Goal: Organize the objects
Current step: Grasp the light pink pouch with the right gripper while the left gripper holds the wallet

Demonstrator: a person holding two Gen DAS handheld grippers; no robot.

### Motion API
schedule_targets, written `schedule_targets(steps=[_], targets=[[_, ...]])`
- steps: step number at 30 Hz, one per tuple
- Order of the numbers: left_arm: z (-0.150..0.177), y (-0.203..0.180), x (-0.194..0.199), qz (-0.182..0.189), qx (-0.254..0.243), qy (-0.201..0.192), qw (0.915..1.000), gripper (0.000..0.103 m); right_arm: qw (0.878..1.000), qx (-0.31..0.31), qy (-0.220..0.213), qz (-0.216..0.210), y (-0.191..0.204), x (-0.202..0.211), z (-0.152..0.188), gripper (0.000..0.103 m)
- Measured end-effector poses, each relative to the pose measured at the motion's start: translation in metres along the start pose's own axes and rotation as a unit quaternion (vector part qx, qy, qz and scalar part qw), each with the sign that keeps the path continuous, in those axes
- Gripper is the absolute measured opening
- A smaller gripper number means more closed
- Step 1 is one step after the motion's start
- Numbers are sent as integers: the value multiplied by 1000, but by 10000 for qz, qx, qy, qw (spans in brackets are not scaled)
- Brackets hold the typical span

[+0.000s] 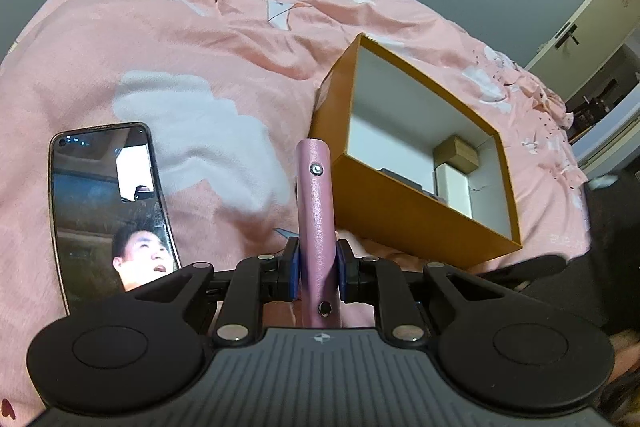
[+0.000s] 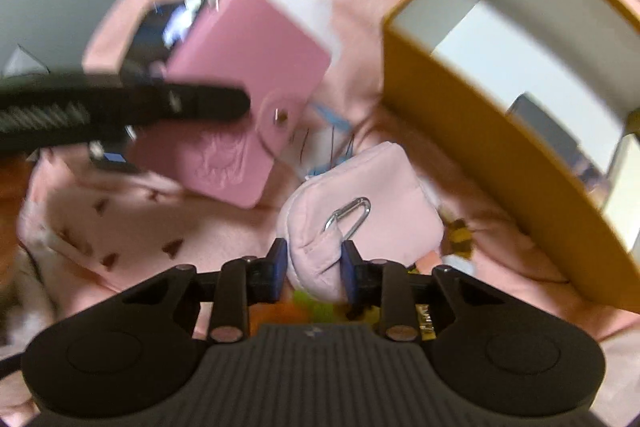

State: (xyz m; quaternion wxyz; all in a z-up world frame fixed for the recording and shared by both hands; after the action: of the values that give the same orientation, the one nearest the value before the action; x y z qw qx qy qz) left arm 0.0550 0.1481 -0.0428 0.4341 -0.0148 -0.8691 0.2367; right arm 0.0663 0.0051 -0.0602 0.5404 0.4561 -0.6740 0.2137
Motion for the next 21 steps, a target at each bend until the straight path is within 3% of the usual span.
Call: schedule_targets(steps=[4, 8, 16, 21], targets=[[-3, -10, 9, 117, -132, -105, 9998, 20, 9988, -223, -442, -66, -9, 42, -13, 30], [-3, -28, 15, 323, -355, -135, 9988, 20, 9973, -438, -562, -145, -19, 78, -6, 30], [24, -82, -13, 1027, -889, 364, 9901, 20, 9924, -1176, -12, -352, -54, 89, 40, 31], [42, -100, -41, 1137, -1054, 805, 9846, 20, 9790, -1932, 34, -646, -91, 77, 59, 34]])
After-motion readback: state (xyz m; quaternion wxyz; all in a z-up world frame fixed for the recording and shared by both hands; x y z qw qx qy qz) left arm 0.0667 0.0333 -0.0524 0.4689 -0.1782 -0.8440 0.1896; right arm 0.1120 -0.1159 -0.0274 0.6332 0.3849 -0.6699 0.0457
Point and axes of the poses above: each gripper's, at about its wrist camera, not at the fingertips, and x roughly against the way its jaws point, y to its left, z to its underside, the point moved 10 cm from there along -x, roughly the way its jaws point, and after that the axes turned 2 degrees about z, right-handed, at the moved point
